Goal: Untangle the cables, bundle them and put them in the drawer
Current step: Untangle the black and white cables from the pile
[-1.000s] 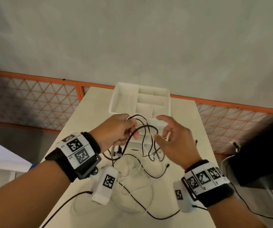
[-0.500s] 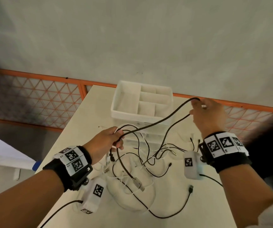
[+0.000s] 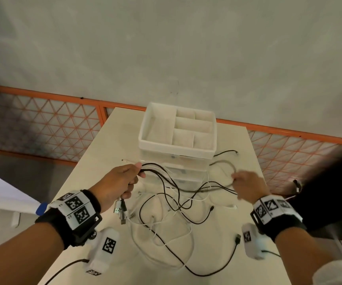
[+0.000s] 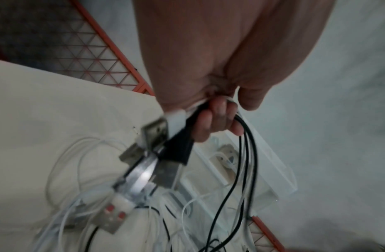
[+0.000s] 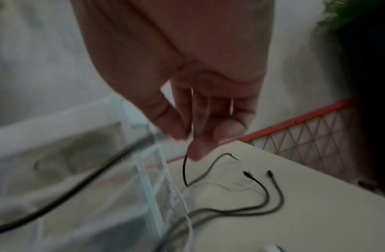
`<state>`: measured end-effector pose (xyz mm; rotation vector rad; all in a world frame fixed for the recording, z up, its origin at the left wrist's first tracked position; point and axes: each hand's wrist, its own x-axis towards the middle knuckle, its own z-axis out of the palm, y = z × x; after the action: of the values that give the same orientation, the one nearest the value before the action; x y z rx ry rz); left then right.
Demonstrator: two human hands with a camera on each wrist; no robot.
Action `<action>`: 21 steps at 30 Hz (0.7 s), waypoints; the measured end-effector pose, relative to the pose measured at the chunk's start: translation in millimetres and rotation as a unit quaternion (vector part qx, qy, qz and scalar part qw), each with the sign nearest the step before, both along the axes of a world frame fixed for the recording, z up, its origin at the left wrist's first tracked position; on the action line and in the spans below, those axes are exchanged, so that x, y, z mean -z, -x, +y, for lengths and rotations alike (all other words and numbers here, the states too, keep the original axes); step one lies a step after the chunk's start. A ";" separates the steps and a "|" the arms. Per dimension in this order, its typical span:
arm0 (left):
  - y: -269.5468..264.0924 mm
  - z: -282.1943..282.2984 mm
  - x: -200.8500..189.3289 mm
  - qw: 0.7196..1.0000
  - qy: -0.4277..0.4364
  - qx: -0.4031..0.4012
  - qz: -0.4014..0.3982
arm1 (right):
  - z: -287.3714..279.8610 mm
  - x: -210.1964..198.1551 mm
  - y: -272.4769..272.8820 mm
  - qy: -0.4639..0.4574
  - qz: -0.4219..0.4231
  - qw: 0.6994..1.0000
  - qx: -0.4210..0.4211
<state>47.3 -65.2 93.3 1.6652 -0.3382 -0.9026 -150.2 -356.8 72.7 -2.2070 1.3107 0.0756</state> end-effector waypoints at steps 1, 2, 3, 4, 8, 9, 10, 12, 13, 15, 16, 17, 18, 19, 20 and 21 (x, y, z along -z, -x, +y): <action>-1.7 -0.7 -3.9 1.000 -0.001 -0.008 -0.006 | 5.4 7.0 2.9 -0.012 0.056 0.998 -0.013; -2.7 -2.3 -7.7 1.000 -0.002 -0.016 -0.011 | 14.0 7.1 3.6 -0.018 0.061 0.998 -0.023; -2.8 -4.7 -10.5 1.000 -0.003 -0.021 -0.018 | 24.9 1.6 1.7 -0.023 0.027 0.999 -0.041; -1.7 -7.8 -13.5 0.999 -0.005 -0.017 -0.029 | 38.0 -6.5 -1.8 -0.031 -0.030 0.996 -0.075; 18.0 -28.5 -33.1 0.988 -0.013 0.104 -0.112 | 108.0 -47.3 -28.4 -0.112 -0.214 0.946 -0.217; 24.1 -34.0 -38.2 0.980 -0.010 0.137 -0.145 | 120.8 -47.0 -35.7 -0.112 -0.241 0.936 -0.233; 29.6 -37.9 -43.7 0.970 -0.008 0.160 -0.183 | 127.9 -41.8 -42.9 -0.087 -0.260 0.931 -0.239; 34.2 -38.8 -53.8 0.955 0.001 0.171 -0.244 | 124.8 -26.9 -49.0 -0.042 -0.247 0.944 -0.213; 32.7 -35.3 -56.6 0.957 0.010 0.160 -0.242 | 114.6 -18.1 -46.7 -0.040 -0.200 0.957 -0.207; 23.3 -23.5 -59.2 0.967 0.022 0.142 -0.211 | 82.3 -0.8 -34.9 -0.092 -0.063 0.973 -0.201; 17.1 -15.9 -59.0 0.966 0.006 0.156 -0.208 | 65.0 5.4 -27.8 -0.101 -0.008 0.975 -0.198; 11.7 -8.8 -57.8 0.957 -0.033 0.188 -0.218 | 47.7 9.6 -22.4 -0.074 0.027 0.978 -0.192; 7.9 -3.0 -53.9 0.941 -0.085 0.232 -0.231 | 32.7 11.0 -19.5 -0.016 0.039 0.983 -0.180; 6.8 1.3 -47.1 0.921 -0.139 0.276 -0.237 | 21.2 9.8 -18.1 0.059 0.031 0.984 -0.163; 7.6 4.2 -36.6 0.904 -0.186 0.307 -0.231 | 13.6 8.6 -17.5 0.128 -0.006 0.983 -0.135; 9.1 5.2 -23.8 0.897 -0.215 0.318 -0.218 | 10.0 6.7 -17.5 0.169 -0.071 0.978 -0.103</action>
<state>38.2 -60.1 117.1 2.2235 -1.1069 -1.1230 -132.7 -346.8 66.0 -2.5761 1.0760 -0.2416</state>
